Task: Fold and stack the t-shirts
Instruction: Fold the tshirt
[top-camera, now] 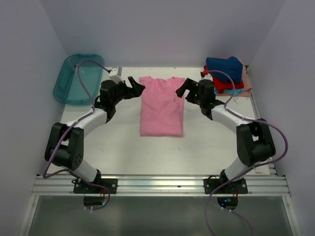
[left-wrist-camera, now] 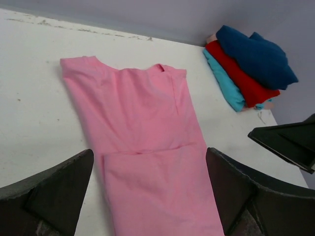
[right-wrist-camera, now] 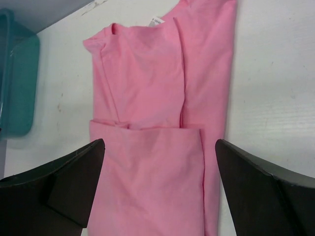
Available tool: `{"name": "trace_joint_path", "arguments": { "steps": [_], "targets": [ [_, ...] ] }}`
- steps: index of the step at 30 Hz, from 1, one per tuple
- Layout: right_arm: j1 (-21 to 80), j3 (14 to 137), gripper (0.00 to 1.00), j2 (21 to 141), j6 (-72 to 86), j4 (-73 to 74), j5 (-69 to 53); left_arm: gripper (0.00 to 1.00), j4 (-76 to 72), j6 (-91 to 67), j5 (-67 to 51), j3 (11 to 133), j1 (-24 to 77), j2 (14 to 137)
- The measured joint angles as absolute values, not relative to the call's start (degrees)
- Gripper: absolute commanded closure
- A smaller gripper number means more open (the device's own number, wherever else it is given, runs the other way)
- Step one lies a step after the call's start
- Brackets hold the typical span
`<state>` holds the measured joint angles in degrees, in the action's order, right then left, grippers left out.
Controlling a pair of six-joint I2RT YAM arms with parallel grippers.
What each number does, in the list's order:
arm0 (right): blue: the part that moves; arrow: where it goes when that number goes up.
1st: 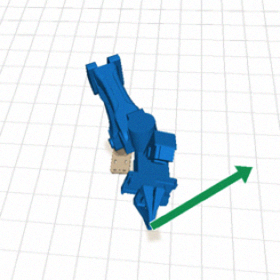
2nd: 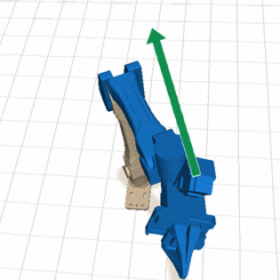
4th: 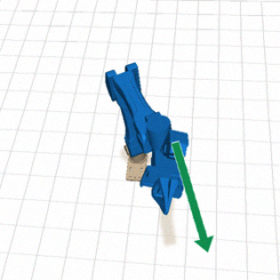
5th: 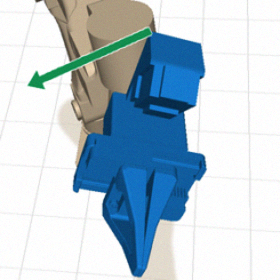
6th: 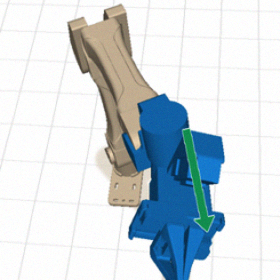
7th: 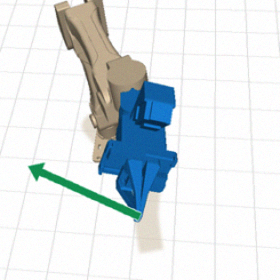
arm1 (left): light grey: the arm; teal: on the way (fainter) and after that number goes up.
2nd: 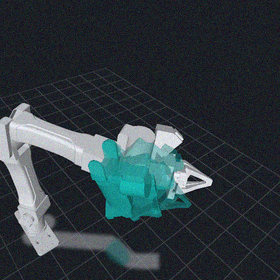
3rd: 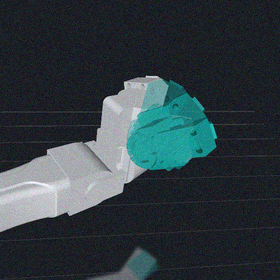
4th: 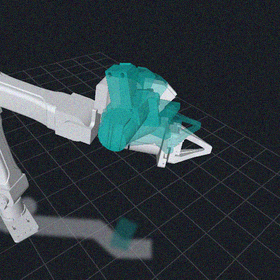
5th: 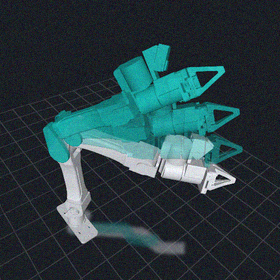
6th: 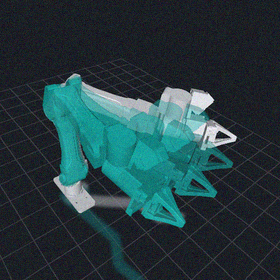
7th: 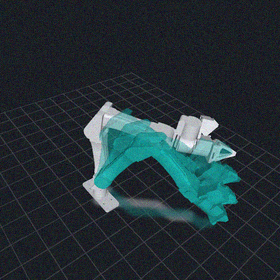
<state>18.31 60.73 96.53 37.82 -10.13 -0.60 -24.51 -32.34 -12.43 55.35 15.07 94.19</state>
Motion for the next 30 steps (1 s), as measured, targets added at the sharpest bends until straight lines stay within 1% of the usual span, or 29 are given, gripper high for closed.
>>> {"name": "trace_joint_path", "arguments": {
  "steps": [4,7,13,17,21,22,23,26,29,30],
  "targets": [
    [19.6,53.5,0.01,87.2,35.5,-10.8,-1.6,0.00,-26.7,-32.3,-15.4,47.2,15.8,83.5],
    [20.4,51.0,0.01,82.5,34.0,-10.1,-2.7,0.00,-26.3,-32.2,-17.0,43.1,16.3,80.0],
    [21.5,45.0,0.01,76.6,32.9,-7.7,-3.6,0.00,-16.7,-31.8,-15.8,37.7,18.1,79.7],
    [21.5,38.4,0.01,76.8,33.1,-7.2,-5.1,0.00,-13.0,-31.8,-15.4,32.6,21.1,79.4],
    [21.5,30.8,0.02,77.3,35.1,-8.6,-7.9,0.00,-12.3,-31.9,-16.6,28.2,21.8,79.0],
    [21.5,29.5,0.03,77.7,35.7,-9.0,-8.8,0.00,-12.3,-31.9,-17.2,27.7,21.8,79.0],
    [21.5,28.5,0.09,78.1,36.4,-9.4,-9.4,0.00,-12.5,-31.9,-17.8,27.4,21.8,79.0],
    [21.5,27.8,0.17,79.1,38.5,-12.9,-11.7,0.00,-13.4,-32.1,-19.9,26.9,21.8,79.1],
    [21.5,27.4,0.28,82.3,41.1,-17.7,-14.2,0.00,-15.5,-32.5,-21.8,26.7,21.8,80.7],
    [21.5,27.3,0.41,83.6,42.2,-19.7,-15.1,0.00,-17.0,-32.7,-22.7,26.7,21.8,81.7]
  ]
}}
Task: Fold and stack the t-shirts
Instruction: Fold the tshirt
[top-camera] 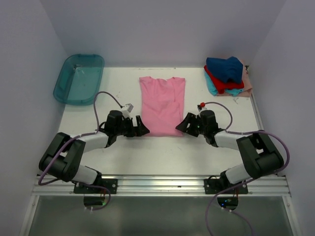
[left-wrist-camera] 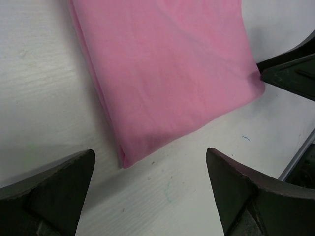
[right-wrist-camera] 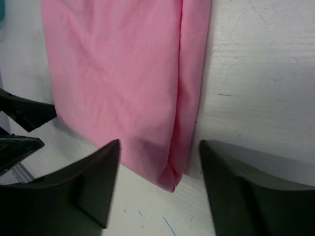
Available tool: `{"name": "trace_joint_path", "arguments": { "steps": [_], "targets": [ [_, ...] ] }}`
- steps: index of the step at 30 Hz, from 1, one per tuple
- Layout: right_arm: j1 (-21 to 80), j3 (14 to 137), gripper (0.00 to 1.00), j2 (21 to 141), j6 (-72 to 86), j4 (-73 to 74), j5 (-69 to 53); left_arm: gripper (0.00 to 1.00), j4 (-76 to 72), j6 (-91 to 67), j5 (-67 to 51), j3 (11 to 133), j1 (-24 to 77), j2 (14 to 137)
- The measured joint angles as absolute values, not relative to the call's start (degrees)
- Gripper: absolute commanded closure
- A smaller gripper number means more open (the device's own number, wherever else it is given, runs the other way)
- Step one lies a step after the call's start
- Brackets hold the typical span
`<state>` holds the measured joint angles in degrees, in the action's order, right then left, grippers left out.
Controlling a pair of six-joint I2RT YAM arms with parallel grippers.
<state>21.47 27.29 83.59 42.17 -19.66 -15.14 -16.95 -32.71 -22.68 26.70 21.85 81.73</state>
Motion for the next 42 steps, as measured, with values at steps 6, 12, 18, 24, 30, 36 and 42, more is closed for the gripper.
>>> {"name": "trace_joint_path", "arguments": {
  "steps": [6,12,18,24,30,36,42],
  "targets": [
    [21.4,26.0,1.00,91.6,48.4,-28.3,-20.6,0.29,-25.4,-35.4,-27.6,28.7,21.8,89.2],
    [21.4,23.3,1.00,89.5,50.0,-29.1,-22.2,1.00,-26.7,-38.0,-31.2,27.9,21.5,93.3],
    [22.0,22.6,1.00,72.6,46.7,-16.0,-22.0,1.00,-23.4,-38.4,-32.9,24.6,22.0,86.0],
    [24.5,23.4,1.00,52.4,42.3,0.4,-22.0,1.00,-14.9,-40.5,-31.2,21.3,27.6,67.4],
    [24.8,27.4,1.00,44.9,39.6,12.8,-20.4,1.00,-6.9,-44.1,-28.0,21.3,31.2,51.8],
    [24.8,37.0,1.00,53.6,35.6,14.5,-14.1,1.00,-2.5,-40.8,-20.3,31.0,31.0,56.0],
    [23.0,48.3,1.00,73.2,31.2,8.1,-8.6,1.00,-8.0,-36.3,-20.2,40.2,24.3,75.7]
  ]
}}
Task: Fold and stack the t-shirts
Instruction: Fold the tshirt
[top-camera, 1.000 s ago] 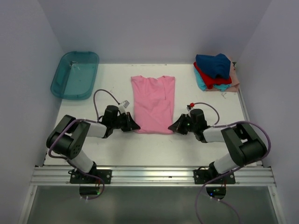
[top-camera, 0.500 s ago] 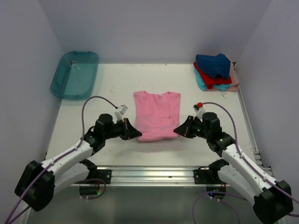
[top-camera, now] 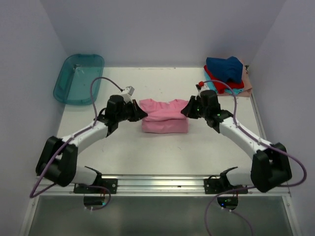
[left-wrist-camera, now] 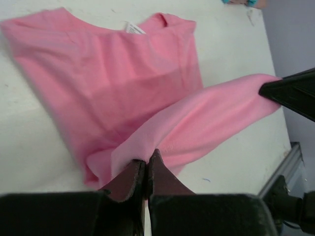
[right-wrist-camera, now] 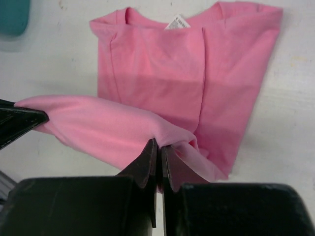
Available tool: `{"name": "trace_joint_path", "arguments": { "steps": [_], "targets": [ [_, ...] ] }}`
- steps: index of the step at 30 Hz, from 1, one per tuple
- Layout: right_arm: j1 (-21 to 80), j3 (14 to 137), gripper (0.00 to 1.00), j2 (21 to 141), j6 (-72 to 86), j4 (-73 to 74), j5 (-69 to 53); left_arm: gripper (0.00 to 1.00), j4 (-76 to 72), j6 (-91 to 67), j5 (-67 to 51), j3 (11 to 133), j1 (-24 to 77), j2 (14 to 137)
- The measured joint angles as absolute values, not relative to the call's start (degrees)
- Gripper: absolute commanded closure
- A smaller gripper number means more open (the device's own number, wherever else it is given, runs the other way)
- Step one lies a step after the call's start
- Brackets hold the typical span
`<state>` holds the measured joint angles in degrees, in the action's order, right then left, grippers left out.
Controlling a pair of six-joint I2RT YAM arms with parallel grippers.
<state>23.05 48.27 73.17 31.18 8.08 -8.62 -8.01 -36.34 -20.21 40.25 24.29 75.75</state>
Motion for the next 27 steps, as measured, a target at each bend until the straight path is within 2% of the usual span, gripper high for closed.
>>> {"name": "trace_joint_path", "arguments": {
  "steps": [4,9,10,11,12,13,16,18,27],
  "targets": [
    [22.2,56.3,1.00,85.0,29.4,5.6,-6.9,1.00,-9.8,-34.3,-21.2,48.0,20.4,89.8],
    [20.8,65.9,1.00,95.6,28.4,4.3,-4.4,1.00,-11.3,-33.1,-23.1,58.2,18.2,101.3],
    [20.4,67.9,0.75,97.6,28.4,4.2,-3.5,0.72,-12.0,-33.1,-23.7,60.9,17.6,103.8],
    [20.1,70.6,0.55,100.5,28.4,4.3,-2.1,0.55,-12.4,-32.6,-24.1,63.7,17.1,106.4],
    [19.9,73.6,0.30,103.2,28.4,4.5,-0.7,0.34,-12.5,-32.4,-24.8,66.8,16.6,109.1],
    [19.7,76.4,0.01,105.8,28.5,4.6,0.4,0.00,-12.9,-32.2,-25.0,69.8,16.1,111.6],
    [19.4,83.5,0.01,112.5,26.7,3.7,4.0,0.00,-12.5,-32.5,-25.3,74.7,14.6,114.8],
    [19.2,82.5,0.01,112.6,25.8,2.5,6.1,0.00,-12.2,-32.2,-24.7,74.5,13.7,113.3],
    [18.8,67.4,0.01,96.2,23.2,0.2,7.1,0.00,-11.5,-31.8,-22.2,60.3,13.2,87.4]
  ]
}}
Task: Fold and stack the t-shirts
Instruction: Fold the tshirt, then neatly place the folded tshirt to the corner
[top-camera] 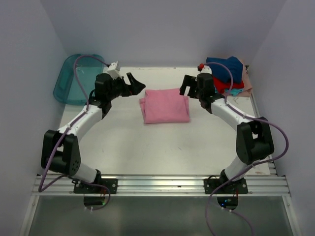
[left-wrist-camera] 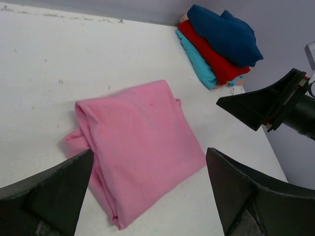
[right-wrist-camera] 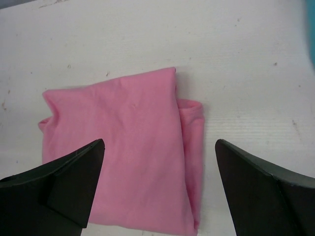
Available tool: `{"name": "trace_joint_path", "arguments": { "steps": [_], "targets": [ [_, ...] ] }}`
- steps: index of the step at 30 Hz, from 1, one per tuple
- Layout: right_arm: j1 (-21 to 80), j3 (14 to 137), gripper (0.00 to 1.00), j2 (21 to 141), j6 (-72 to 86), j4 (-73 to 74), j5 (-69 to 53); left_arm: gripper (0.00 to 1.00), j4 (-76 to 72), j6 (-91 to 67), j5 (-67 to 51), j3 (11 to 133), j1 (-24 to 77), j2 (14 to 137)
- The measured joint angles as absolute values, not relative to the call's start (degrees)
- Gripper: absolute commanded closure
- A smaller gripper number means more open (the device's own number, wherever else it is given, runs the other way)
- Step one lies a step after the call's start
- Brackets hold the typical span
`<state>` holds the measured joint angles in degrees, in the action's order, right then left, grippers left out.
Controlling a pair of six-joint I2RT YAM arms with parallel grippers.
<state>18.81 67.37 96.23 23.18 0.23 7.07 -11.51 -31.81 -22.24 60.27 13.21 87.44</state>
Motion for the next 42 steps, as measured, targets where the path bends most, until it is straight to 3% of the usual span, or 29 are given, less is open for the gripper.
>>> {"name": "trace_joint_path", "arguments": {
  "steps": [5,16,23,31,33,35,37,38,42],
  "targets": [
    [14.1,59.9,0.01,95.7,27.6,-5.4,-1.6,0.00,-9.6,-31.5,-21.2,52.0,13.7,83.9],
    [3.8,53.5,0.01,106.5,39.8,-17.5,-22.1,0.00,-3.9,-30.6,-18.9,46.1,14.1,93.4],
    [4.6,57.7,0.01,112.8,43.7,-22.5,-31.0,0.00,-5.6,-30.8,-20.0,48.0,14.7,97.5],
    [12.1,60.4,0.01,115.6,43.2,-23.7,-32.0,0.00,-9.3,-31.0,-22.5,50.8,15.0,101.5],
    [14.5,60.5,0.07,116.0,43.0,-24.4,-32.1,0.00,-9.8,-31.0,-23.1,51.2,15.2,102.1],
    [16.2,60.6,0.28,116.6,42.7,-24.9,-32.2,0.00,-10.3,-31.1,-23.6,51.4,15.3,102.4],
    [17.2,60.8,0.65,117.6,42.5,-24.9,-32.6,0.00,-10.4,-31.1,-23.8,51.4,15.3,102.4],
    [17.4,60.9,1.00,118.0,42.4,-24.3,-32.4,0.00,-10.5,-31.1,-23.8,51.4,15.4,102.5],
    [17.3,60.8,1.00,119.6,43.5,-22.6,-33.9,0.00,-11.1,-31.1,-24.0,51.1,15.4,102.5]
  ]
}}
